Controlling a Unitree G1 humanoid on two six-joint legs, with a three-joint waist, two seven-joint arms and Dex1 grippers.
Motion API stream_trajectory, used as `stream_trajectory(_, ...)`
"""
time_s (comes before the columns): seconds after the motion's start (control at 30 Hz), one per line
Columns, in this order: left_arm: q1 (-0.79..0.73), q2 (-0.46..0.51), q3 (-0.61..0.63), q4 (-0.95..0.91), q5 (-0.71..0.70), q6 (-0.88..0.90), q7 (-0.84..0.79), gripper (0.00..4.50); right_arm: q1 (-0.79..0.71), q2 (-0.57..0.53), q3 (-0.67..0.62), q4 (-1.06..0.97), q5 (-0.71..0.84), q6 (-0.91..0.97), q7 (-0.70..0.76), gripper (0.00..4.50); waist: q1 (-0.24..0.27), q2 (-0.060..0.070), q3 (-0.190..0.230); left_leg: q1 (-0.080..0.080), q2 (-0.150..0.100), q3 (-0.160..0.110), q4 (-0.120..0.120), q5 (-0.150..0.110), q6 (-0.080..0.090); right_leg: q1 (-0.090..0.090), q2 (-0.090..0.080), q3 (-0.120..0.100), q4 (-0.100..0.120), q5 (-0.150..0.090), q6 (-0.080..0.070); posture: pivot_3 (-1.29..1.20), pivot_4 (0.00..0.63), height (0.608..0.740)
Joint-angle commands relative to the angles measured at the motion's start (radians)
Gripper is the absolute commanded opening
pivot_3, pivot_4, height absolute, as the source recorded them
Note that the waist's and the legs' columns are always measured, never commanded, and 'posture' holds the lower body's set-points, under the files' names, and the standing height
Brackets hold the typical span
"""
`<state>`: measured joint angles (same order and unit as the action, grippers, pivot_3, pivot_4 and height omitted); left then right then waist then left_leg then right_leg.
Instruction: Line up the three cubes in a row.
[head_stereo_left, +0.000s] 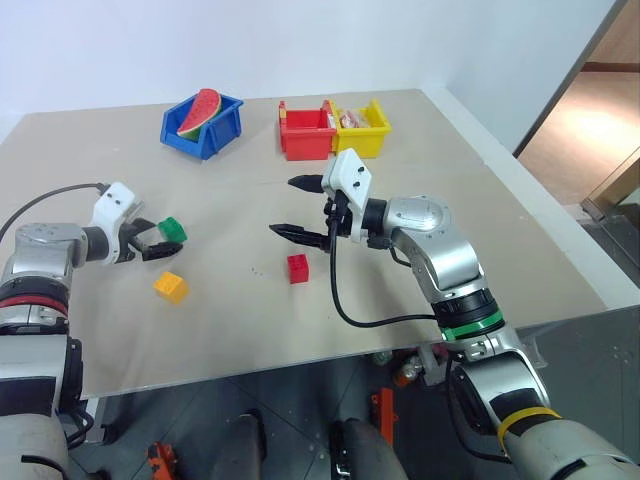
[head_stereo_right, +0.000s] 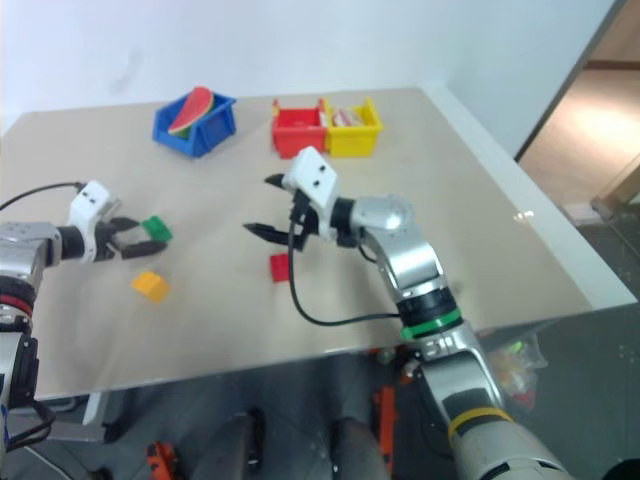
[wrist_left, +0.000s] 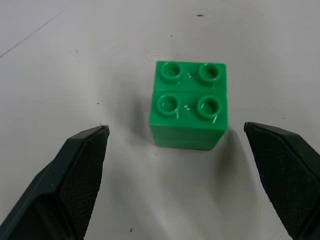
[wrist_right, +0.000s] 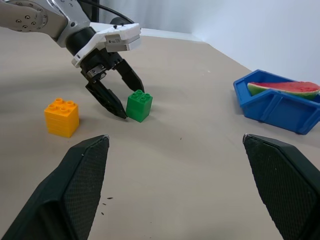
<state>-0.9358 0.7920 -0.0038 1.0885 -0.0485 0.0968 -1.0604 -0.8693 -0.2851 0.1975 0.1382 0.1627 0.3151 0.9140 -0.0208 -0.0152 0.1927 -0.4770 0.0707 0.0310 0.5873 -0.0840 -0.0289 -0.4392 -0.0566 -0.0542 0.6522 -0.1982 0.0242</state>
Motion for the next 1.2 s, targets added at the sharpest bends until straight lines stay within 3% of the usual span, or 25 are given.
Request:
stream_trajectory(0.03,-0.035,-0.002,0.022,0.016,0.003,-0.029,0.016,3.63,-0.003,-0.008,-0.004,-0.046,0.007,-0.009,-0.003,4.50,0.000,0.000,0.000,0.000,0.000,0.000,0.000,0.000,0.000,0.000,0.000,0.000,0.000,0.000,0.000,0.00,0.150,0.740)
stream_trajectory(0.27,-0.055,-0.017,0.026,0.064,0.010,-0.042,0.042,1.29,-0.003,-0.022,-0.005,-0.048,0.008,-0.004,0.001,4.50,0.000,0.000,0.000,0.000,0.000,0.000,0.001,0.000,0.000,0.000,0.000,0.000,0.000,0.000,0.000,0.00,0.150,0.740)
stream_trajectory(0.67,-0.066,-0.015,0.030,0.051,0.010,-0.086,0.048,1.29,-0.005,-0.033,-0.005,-0.056,0.015,0.006,0.009,4.50,0.000,0.000,0.000,0.000,0.000,0.000,0.001,0.000,0.000,0.000,0.000,0.000,0.001,0.001,-0.002,0.00,0.150,0.740)
stream_trajectory(0.77,-0.053,0.018,0.023,-0.104,-0.010,-0.101,-0.051,1.29,0.000,-0.048,-0.011,-0.087,0.068,0.060,0.066,4.50,0.001,-0.002,0.001,-0.001,0.000,0.000,0.002,0.000,0.000,0.000,0.000,0.000,0.001,0.001,-0.002,0.00,0.150,0.740)
stream_trajectory(0.93,0.056,0.044,0.024,-0.499,-0.097,0.051,-0.182,1.29,0.025,-0.096,-0.007,-0.138,0.140,0.108,0.173,4.50,0.000,-0.002,0.000,-0.002,0.000,0.000,0.002,0.000,0.000,0.000,-0.001,0.001,0.000,0.000,-0.002,0.00,0.150,0.740)
stream_trajectory(1.07,0.200,0.054,-0.009,-0.867,-0.167,0.246,-0.211,1.29,0.037,-0.131,-0.006,-0.151,0.179,0.121,0.247,4.50,-0.001,-0.002,0.000,-0.001,0.000,0.001,0.001,0.000,0.000,0.000,-0.001,0.001,0.001,-0.001,-0.003,0.00,0.150,0.740)
stream_trajectory(1.2,0.297,0.039,-0.035,-1.105,-0.212,0.380,-0.181,1.29,0.032,-0.147,-0.015,-0.129,0.206,0.143,0.277,4.50,0.000,-0.002,0.000,-0.001,0.001,0.000,0.002,0.000,0.000,0.000,0.001,0.001,0.001,-0.002,-0.005,0.00,0.150,0.740)
